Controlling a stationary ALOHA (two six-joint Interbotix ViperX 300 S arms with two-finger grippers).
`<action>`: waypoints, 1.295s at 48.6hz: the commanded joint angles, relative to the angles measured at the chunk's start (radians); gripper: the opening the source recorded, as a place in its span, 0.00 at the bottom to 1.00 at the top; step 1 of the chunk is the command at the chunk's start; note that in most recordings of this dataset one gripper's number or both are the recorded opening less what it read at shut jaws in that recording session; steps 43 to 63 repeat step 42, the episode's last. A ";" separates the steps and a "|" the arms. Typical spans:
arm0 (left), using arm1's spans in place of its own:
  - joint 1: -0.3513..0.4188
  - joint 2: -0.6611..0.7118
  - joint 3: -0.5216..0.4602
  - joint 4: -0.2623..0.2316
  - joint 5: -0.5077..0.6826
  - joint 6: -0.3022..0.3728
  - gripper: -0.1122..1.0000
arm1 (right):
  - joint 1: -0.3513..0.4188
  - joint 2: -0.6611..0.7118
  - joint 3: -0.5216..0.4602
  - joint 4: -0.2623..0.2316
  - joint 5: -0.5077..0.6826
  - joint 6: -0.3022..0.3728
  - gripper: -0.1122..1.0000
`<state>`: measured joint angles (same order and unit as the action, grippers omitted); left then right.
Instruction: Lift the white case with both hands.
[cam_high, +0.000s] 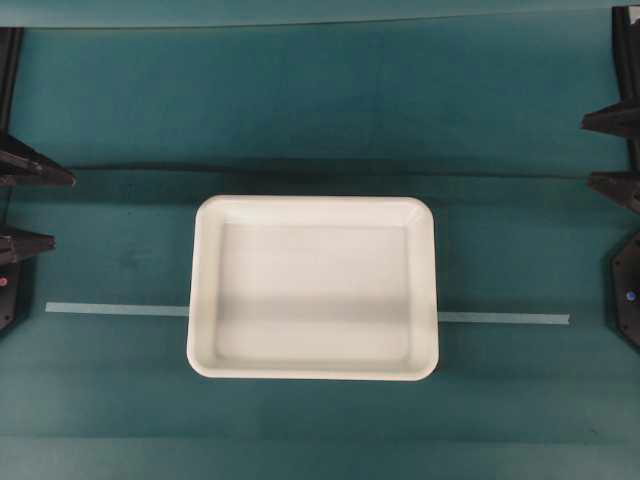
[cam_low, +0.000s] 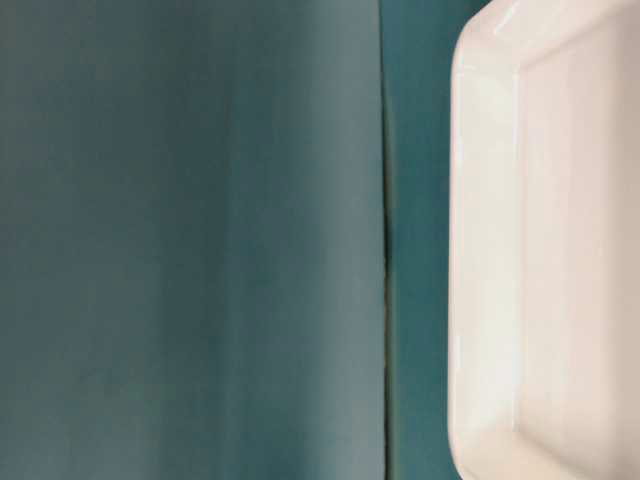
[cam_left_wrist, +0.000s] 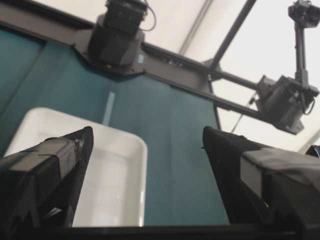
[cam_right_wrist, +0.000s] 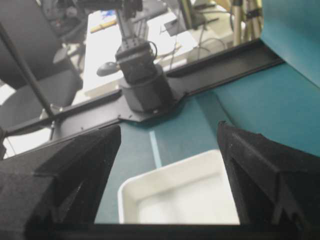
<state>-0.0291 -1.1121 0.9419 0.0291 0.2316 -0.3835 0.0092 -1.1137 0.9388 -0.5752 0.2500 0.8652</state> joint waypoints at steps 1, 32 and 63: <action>-0.002 0.021 -0.026 0.003 -0.005 0.000 0.94 | 0.002 0.011 -0.009 -0.003 -0.002 -0.002 0.86; -0.012 0.015 -0.011 0.003 -0.003 -0.009 0.94 | 0.002 -0.012 0.021 -0.002 0.023 0.000 0.86; -0.011 0.011 -0.003 0.003 -0.003 -0.009 0.94 | 0.002 -0.029 0.023 -0.003 0.037 -0.002 0.86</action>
